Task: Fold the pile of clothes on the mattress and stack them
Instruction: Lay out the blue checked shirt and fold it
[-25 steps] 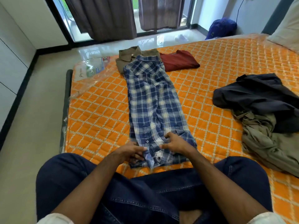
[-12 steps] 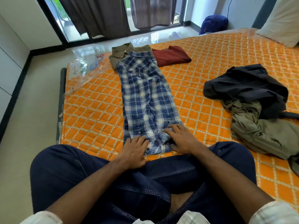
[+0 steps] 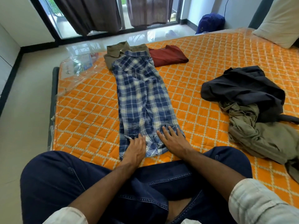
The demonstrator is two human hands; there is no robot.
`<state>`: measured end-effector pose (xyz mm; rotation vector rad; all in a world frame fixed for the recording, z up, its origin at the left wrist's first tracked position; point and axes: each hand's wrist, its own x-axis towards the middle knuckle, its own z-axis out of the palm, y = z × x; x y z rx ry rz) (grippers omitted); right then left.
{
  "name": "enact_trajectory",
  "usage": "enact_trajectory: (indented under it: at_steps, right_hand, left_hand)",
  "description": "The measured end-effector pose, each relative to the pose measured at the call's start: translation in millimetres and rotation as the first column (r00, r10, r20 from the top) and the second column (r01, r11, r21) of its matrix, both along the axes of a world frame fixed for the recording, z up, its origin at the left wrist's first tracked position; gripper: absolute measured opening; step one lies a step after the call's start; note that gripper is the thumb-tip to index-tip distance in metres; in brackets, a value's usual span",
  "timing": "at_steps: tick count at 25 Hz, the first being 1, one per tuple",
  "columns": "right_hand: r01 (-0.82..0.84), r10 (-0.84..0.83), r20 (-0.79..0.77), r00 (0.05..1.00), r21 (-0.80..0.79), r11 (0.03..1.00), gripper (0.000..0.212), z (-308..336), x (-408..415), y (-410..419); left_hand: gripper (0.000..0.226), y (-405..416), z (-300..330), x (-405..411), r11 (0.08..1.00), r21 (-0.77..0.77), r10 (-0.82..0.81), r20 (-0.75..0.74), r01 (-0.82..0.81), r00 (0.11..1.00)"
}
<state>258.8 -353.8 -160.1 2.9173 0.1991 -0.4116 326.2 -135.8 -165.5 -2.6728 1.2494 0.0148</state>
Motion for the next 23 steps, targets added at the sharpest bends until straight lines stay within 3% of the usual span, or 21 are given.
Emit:
enact_trajectory:
  at_steps: [3, 5, 9, 13, 17, 23]
  right_hand:
    - [0.014, -0.007, -0.093, 0.996, 0.071, 0.997, 0.070, 12.9, 2.0, -4.9]
    - [0.005, 0.024, -0.214, 0.976, 0.131, 0.991, 0.070, 30.7, 1.5, -9.1]
    - [-0.067, 0.153, -0.374, 0.915, 0.234, 0.970, 0.064, 75.9, -7.3, -7.4]
    - [-0.084, 0.212, -0.460, 0.862, 0.282, 0.956, 0.045, 117.9, -25.8, 4.4]
    - [-0.034, 0.170, -0.516, 0.839, 0.263, 0.964, 0.037, 148.6, -16.3, 3.6]
    - [0.115, 0.013, -0.443, 0.896, 0.261, 0.958, 0.035, 166.5, 92.8, -34.4]
  left_hand:
    - [0.059, 3.0, 11.7, -1.0, 0.962, 0.267, -0.080, 0.067, 0.060, 0.995]
    - [0.051, 5.0, 33.2, 3.9, 0.930, 0.355, -0.072, -0.073, 0.093, 0.995]
    - [0.035, 8.9, 79.8, -2.1, 0.943, 0.254, -0.068, -0.487, 0.216, 0.871]
    - [0.017, 14.1, 117.7, -1.9, 0.908, 0.274, -0.070, -0.646, 0.317, 0.760]
    - [0.012, 20.2, 136.3, 19.8, 0.949, 0.130, -0.137, -0.653, 0.288, 0.745]
    - [0.012, -6.6, 154.2, 113.0, 0.996, -0.018, -0.086, -0.571, 0.092, 0.817]
